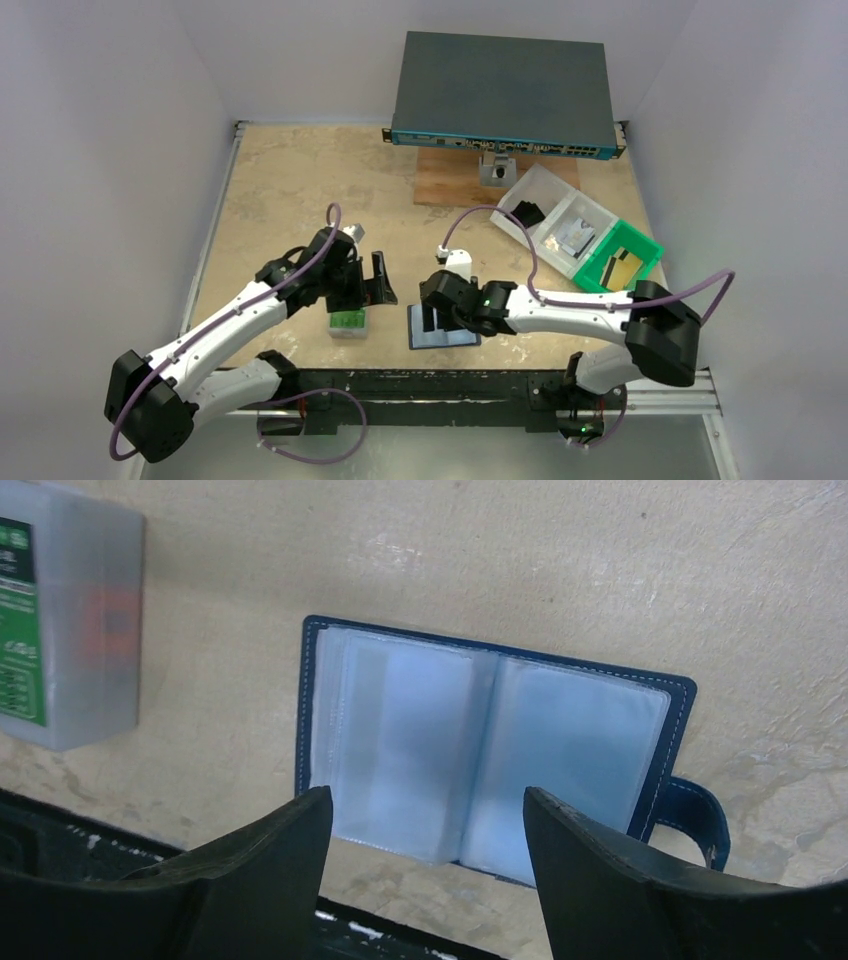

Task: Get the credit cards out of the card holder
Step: Remove the credit card from the card holder.

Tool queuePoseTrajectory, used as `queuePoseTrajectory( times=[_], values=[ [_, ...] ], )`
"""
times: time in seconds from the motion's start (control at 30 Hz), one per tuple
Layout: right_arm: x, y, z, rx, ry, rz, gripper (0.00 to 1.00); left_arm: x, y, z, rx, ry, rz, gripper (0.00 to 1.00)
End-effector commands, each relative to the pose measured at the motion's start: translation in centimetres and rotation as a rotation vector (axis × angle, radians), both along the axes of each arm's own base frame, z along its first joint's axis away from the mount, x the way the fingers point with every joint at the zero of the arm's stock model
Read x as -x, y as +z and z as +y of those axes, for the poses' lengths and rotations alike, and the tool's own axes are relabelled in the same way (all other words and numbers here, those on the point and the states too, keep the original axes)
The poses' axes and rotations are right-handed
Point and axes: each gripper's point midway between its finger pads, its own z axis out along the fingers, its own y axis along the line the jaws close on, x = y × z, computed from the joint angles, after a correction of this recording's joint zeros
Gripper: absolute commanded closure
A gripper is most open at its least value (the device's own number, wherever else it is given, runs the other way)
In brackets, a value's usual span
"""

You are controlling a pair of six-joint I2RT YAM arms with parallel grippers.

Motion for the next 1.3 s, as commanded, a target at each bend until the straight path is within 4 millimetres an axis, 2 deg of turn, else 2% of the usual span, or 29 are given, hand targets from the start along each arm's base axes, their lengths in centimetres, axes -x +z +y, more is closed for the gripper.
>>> queuePoseTrajectory(
  times=[0.0, 0.23, 0.37, 0.63, 0.77, 0.87, 0.97, 1.07, 1.27],
  values=[
    [-0.7, -0.6, 0.8, 0.018, -0.058, -0.018, 0.31, -0.6, 0.6, -0.3, 0.024, 0.02, -0.029, 0.0],
    [0.0, -3.0, 2.3, 0.01, -0.033, 0.033, 0.33, -0.5, 0.6, -0.3, 0.019, 0.003, -0.024, 0.0],
    [0.0, -3.8, 2.4, 0.054, -0.032, 0.037, 0.36, -0.4, 0.3, -0.4, 0.02, 0.0, -0.014, 0.0],
    [1.0, -7.1, 1.2, 0.142, -0.03, 0.095, 0.62, -0.3, -0.6, -0.8, 0.029, -0.003, 0.01, 0.0],
    [2.5, -8.2, 1.3, 0.081, -0.015, 0.164, 0.79, 0.1, -1.3, -1.0, 0.039, -0.01, 0.036, 0.02],
    [3.0, -8.2, 1.4, 0.028, -0.01, 0.174, 0.87, 0.2, -1.8, -1.4, 0.051, -0.023, 0.054, 0.07],
    [3.6, -8.3, 1.8, -0.033, 0.01, 0.187, 0.94, 0.4, -2.1, -2.3, 0.077, -0.052, 0.072, 0.2],
    [3.9, -8.3, 2.3, -0.092, 0.025, 0.195, 0.99, 0.5, -2.3, -3.1, 0.09, -0.079, 0.082, 0.4],
    [4.0, -8.7, 1.7, -0.143, 0.002, 0.214, 1.0, 0.3, -3.1, -4.4, 0.074, -0.117, 0.097, 0.77]
  ],
)
